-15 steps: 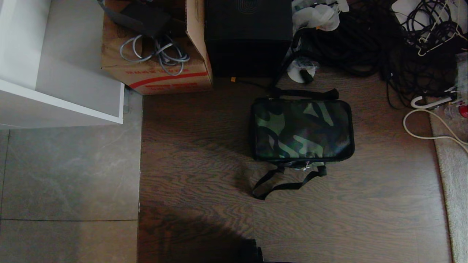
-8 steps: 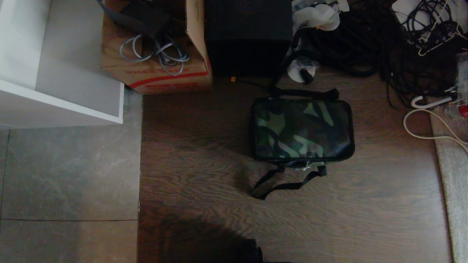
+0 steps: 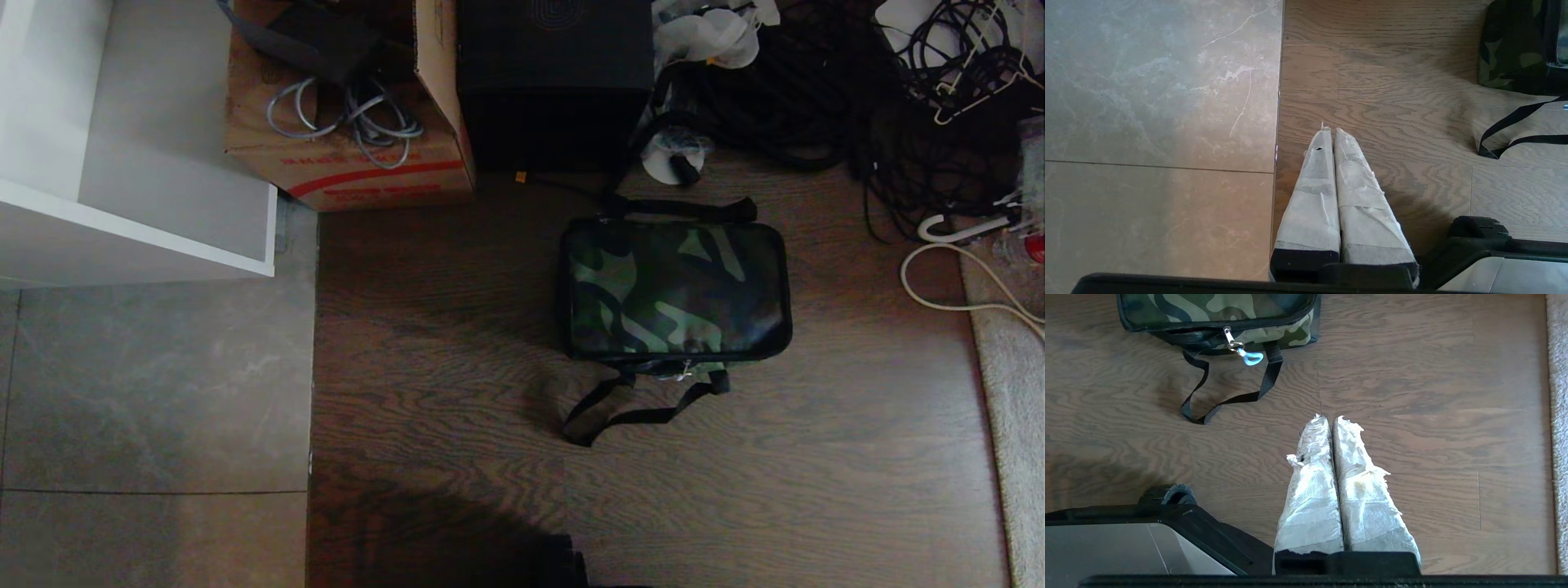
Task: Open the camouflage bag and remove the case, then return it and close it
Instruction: Open the top of the storage box
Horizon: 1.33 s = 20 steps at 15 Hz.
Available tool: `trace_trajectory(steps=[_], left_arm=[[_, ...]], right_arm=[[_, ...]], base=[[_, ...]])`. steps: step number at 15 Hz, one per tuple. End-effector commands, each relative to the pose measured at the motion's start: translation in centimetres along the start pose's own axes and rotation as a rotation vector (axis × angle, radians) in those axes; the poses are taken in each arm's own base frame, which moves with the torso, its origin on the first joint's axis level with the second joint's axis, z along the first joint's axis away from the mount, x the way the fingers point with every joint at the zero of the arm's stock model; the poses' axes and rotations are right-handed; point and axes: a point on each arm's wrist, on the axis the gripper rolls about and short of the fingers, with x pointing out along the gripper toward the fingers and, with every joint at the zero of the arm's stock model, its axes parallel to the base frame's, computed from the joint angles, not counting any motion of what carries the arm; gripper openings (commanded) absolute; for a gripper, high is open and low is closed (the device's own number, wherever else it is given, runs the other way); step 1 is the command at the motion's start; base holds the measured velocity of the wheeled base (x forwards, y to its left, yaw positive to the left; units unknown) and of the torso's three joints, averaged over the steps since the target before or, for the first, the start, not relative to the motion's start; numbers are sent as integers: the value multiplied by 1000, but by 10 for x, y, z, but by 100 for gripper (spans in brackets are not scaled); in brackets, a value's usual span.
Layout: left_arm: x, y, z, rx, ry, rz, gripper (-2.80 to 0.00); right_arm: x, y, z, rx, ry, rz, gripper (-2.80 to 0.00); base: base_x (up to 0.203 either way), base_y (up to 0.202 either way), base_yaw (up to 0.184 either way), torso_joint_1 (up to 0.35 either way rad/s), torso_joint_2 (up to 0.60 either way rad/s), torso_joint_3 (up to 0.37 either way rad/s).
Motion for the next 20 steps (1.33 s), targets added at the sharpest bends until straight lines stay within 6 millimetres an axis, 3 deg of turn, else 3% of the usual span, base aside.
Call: trace_trajectory(steps=[1, 13, 20], left_arm=[[0, 0, -2, -1, 5, 0, -280], [0, 0, -2, -4, 5, 2, -280], [0, 0, -2, -2, 5, 2, -280]], right_arm=[[0, 0, 0, 0, -2, 1, -280], [0, 0, 0, 0, -2, 1, -280], [0, 0, 0, 0, -1, 1, -280]], base=[[0, 0, 0, 0, 0, 0], [0, 0, 0, 0, 0, 0], [-75, 0, -1, 2, 2, 1]])
